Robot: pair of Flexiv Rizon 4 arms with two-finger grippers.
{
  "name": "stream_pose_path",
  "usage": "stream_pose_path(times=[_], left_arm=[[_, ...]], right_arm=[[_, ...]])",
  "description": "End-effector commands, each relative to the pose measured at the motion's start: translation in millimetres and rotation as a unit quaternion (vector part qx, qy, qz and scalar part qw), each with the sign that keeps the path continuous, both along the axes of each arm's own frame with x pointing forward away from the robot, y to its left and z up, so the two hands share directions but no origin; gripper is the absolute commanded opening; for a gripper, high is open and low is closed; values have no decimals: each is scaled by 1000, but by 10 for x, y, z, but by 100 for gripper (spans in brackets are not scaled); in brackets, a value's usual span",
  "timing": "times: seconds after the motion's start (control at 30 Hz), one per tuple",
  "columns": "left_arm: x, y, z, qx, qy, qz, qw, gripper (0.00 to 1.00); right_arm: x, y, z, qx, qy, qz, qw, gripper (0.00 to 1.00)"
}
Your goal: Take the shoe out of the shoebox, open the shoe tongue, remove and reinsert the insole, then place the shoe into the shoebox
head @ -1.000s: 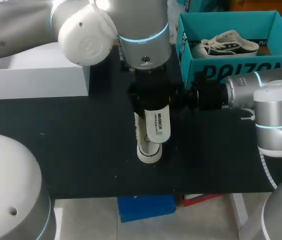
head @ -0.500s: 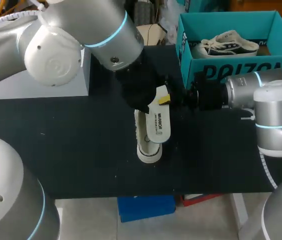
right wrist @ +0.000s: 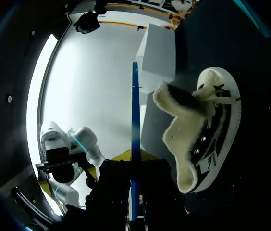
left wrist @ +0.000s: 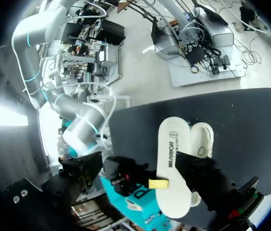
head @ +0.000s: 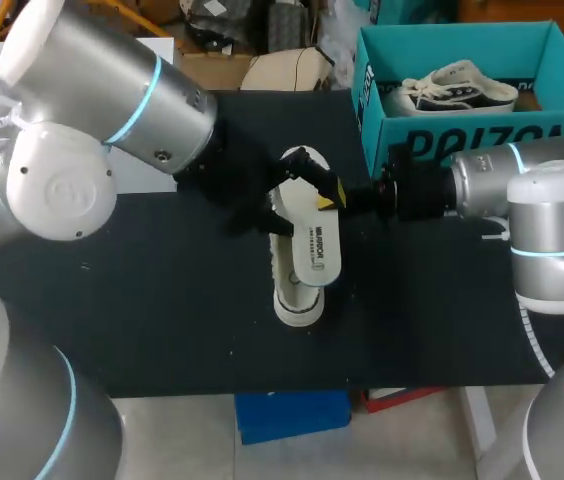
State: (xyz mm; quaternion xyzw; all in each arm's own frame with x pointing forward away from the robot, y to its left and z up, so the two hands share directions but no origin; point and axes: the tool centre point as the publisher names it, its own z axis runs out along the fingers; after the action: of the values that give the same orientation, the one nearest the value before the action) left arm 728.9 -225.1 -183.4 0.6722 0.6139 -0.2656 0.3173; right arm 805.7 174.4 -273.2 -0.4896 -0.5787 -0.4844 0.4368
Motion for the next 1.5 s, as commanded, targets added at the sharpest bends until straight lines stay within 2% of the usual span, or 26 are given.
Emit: stream_pose_path(times=[0.03,0.3,0.43,0.6,0.7,0.9,1.2,1.5], left_arm=[[-30,41,-60,-159,3,-14,987,100],[-30,41,-60,-159,3,-14,987,100],[-39,187,-153,-226,5,8,974,100],[-34,319,-312,-258,-4,25,966,100],[-46,361,-343,-297,1,15,955,100],[-22,426,-413,-326,-7,8,945,100],[130,533,-566,-353,-20,1,935,100],[346,495,-628,-349,-42,-11,936,100]], right_arm=[[-2,14,-5,-1,0,-1,1000,0],[-2,14,-5,-1,0,-1,1000,0],[-2,14,-5,-1,0,-1,1000,0],[-2,14,-5,-1,0,-1,1000,0],[-2,14,-5,-1,0,-1,1000,0],[-2,14,-5,-1,0,-1,1000,0],[-2,14,-5,-1,0,-1,1000,0],[-2,14,-5,-1,0,-1,1000,0]])
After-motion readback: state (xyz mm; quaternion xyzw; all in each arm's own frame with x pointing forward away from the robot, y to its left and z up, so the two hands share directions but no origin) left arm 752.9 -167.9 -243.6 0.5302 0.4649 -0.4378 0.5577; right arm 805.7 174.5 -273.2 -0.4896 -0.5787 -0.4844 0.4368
